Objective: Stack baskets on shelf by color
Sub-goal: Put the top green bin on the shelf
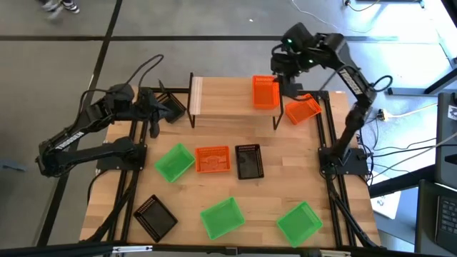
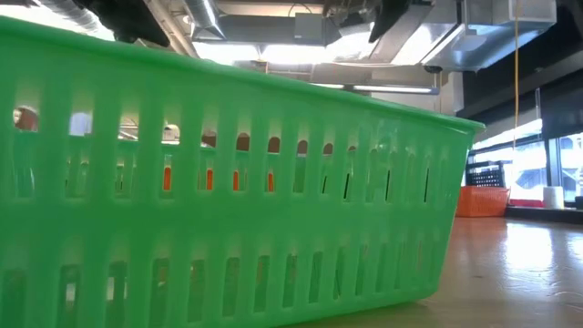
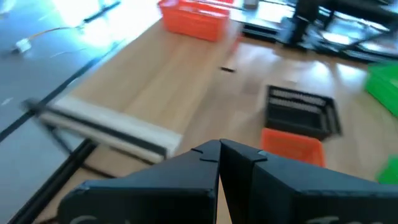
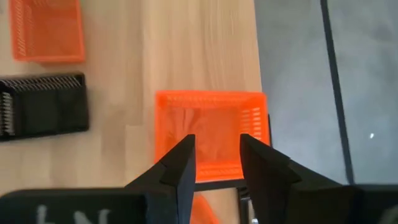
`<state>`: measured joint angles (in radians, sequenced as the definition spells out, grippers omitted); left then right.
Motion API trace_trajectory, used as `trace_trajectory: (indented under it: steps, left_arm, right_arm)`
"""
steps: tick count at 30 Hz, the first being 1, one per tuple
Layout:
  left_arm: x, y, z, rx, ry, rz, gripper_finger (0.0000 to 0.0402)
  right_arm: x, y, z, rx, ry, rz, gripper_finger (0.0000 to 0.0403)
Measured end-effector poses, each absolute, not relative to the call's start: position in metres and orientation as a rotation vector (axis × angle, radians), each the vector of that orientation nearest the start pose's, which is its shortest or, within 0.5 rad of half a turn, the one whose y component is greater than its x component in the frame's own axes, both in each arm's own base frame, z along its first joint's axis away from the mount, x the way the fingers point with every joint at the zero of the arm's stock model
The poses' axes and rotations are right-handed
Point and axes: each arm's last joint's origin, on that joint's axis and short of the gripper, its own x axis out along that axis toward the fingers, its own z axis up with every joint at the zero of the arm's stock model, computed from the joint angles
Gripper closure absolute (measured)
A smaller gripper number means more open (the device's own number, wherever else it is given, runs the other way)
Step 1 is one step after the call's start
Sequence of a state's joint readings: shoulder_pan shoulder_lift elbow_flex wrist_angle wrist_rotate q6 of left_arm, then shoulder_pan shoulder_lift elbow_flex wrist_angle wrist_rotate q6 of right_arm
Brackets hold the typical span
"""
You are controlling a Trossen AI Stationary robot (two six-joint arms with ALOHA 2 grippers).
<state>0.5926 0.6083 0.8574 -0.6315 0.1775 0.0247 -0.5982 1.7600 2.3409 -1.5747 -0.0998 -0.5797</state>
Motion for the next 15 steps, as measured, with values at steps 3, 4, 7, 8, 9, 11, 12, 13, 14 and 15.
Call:
trace_trajectory:
  steps: [3,4,7,8,9,11,12,13,14,15]
  left_arm:
    - [0.097,0.062,0.335,-0.199,0.373,0.504,0.0399]
    - [0.098,0.063,0.334,-0.225,0.378,0.532,0.0396]
    - [0.098,0.066,0.332,-0.294,0.369,0.613,0.0377]
    - [0.097,0.066,0.332,-0.312,0.359,0.636,0.0369]
    - [0.097,0.066,0.333,-0.322,0.354,0.655,0.0361]
    - [0.097,0.067,0.332,-0.349,0.345,0.679,0.0343]
    - [0.096,0.067,0.332,-0.37,0.343,0.685,0.0336]
    - [0.096,0.067,0.331,-0.399,0.342,0.701,0.033]
    - [0.095,0.067,0.33,-0.44,0.339,0.727,0.0324]
    - [0.094,0.067,0.328,-0.478,0.347,0.756,0.0321]
  right_arm:
    - [0.238,-0.148,0.477,-0.192,0.989,-0.167,0.028]
    - [0.235,-0.144,0.48,-0.201,0.977,-0.164,0.028]
    - [0.226,-0.134,0.488,-0.22,0.946,-0.162,0.028]
    - [0.223,-0.132,0.491,-0.225,0.938,-0.164,0.028]
    - [0.22,-0.13,0.493,-0.228,0.928,-0.168,0.028]
    - [0.214,-0.126,0.497,-0.218,0.91,-0.182,0.028]
    - [0.212,-0.125,0.499,-0.209,0.904,-0.19,0.028]
    - [0.21,-0.124,0.5,-0.195,0.896,-0.199,0.028]
    - [0.208,-0.122,0.501,-0.192,0.89,-0.204,0.028]
    - [0.205,-0.121,0.503,-0.189,0.883,-0.209,0.028]
